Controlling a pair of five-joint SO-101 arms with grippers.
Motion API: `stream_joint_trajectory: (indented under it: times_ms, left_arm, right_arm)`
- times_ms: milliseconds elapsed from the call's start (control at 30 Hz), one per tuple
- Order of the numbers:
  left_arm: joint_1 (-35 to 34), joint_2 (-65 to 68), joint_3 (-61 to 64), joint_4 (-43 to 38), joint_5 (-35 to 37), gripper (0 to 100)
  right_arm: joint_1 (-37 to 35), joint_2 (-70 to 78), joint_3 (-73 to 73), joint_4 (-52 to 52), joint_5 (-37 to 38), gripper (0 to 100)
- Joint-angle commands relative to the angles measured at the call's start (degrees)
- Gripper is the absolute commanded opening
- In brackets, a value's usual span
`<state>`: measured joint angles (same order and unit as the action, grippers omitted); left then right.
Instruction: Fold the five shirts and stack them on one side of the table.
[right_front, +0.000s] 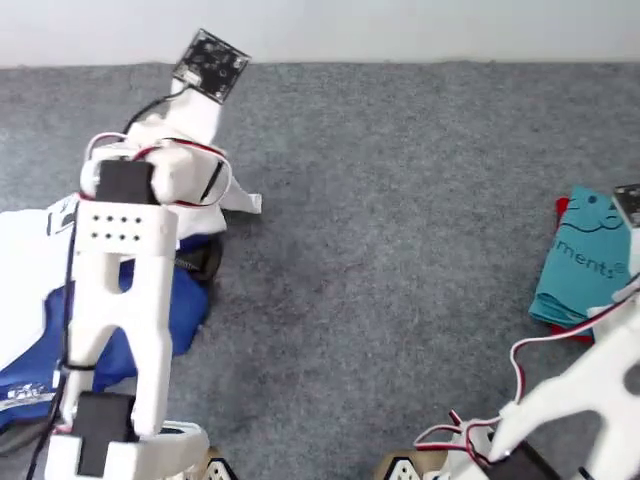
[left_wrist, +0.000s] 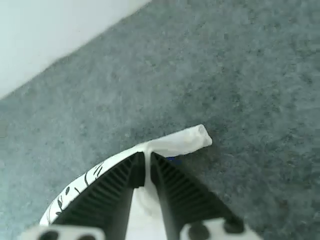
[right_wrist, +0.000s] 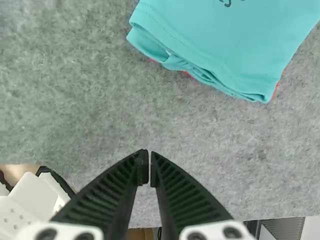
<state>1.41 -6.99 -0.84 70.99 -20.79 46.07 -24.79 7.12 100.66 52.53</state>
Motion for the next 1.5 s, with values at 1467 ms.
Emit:
stream_joint_trajectory:
  times_ms: [1467]
  left_arm:
    - [9.32,14.51,-9.54,15.91,4.13,22]
  right_arm:
    - [-1.27,-4.35,5.01,2.07,-0.44,1.9]
